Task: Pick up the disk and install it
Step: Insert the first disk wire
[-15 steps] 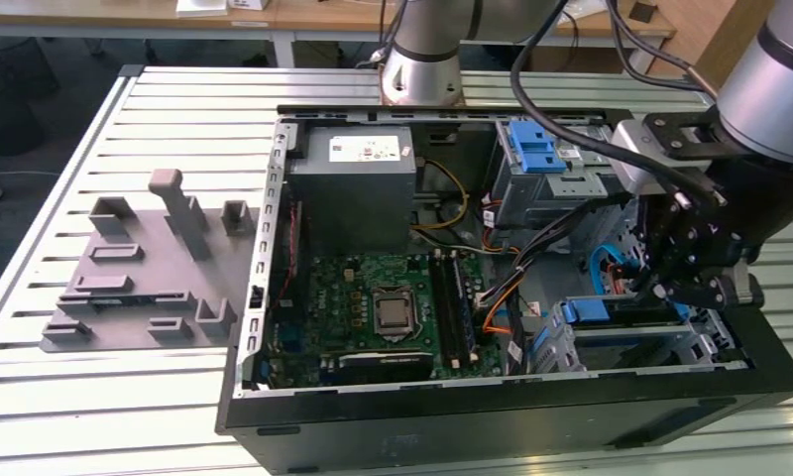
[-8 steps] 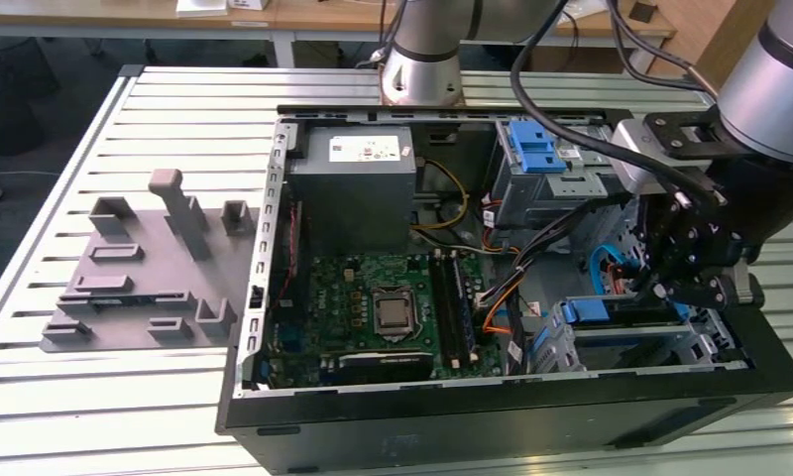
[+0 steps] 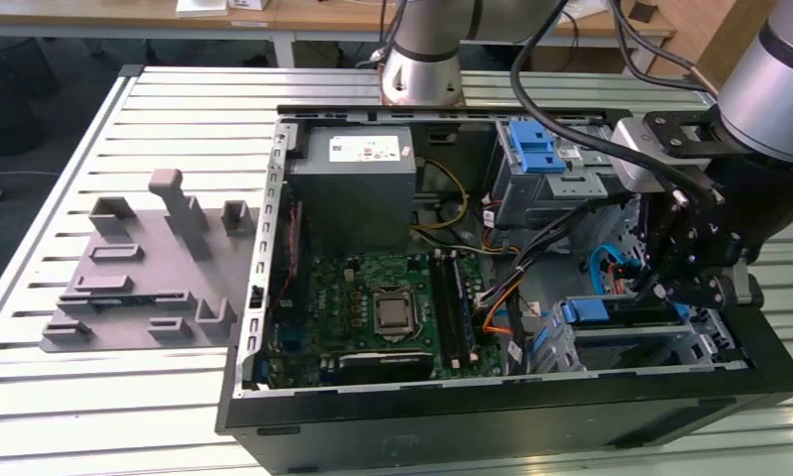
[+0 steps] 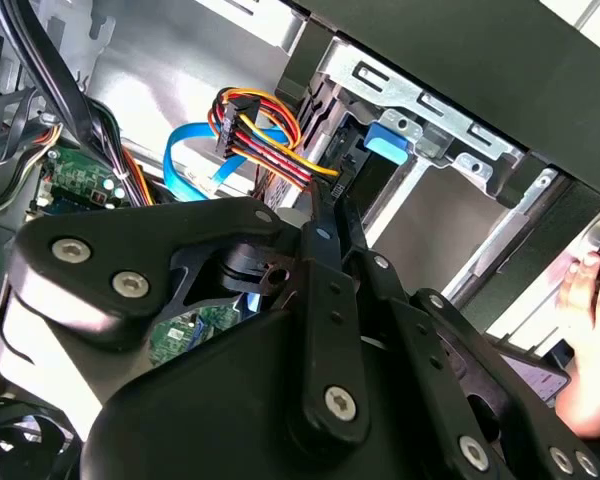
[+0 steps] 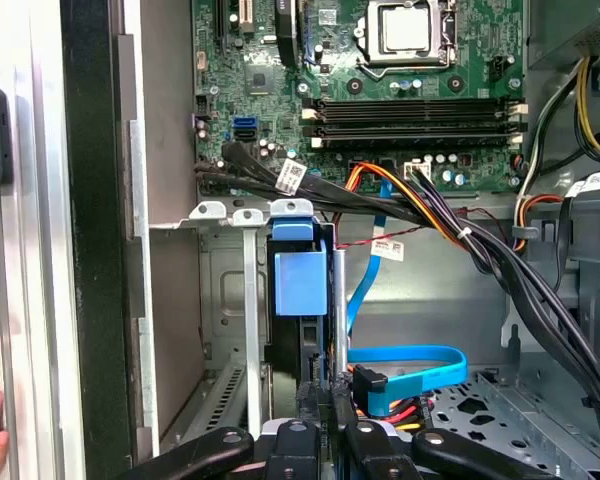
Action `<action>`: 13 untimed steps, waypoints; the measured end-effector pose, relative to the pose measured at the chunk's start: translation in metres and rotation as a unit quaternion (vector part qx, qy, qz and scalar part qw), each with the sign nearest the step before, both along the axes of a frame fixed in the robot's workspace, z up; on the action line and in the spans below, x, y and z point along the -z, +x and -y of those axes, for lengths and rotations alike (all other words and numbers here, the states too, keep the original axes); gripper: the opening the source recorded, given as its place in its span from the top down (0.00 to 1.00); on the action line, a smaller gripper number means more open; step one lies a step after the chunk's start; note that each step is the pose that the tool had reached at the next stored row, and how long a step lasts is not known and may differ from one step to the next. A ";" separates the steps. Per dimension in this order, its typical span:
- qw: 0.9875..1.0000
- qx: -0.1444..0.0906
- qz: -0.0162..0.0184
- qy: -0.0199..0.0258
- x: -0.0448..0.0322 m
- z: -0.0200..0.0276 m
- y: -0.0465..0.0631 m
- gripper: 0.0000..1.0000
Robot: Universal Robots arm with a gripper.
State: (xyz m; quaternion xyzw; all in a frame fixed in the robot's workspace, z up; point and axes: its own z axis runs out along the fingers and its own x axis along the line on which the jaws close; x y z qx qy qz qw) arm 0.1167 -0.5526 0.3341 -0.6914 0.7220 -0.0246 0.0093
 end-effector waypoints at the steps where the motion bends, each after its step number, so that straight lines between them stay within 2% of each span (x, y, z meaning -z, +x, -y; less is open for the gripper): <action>1: 1.000 0.002 0.000 0.000 0.0001 0.0000 0.000 0.84; 13: 1.000 0.003 -0.001 0.000 0.0028 0.0004 0.001 0.84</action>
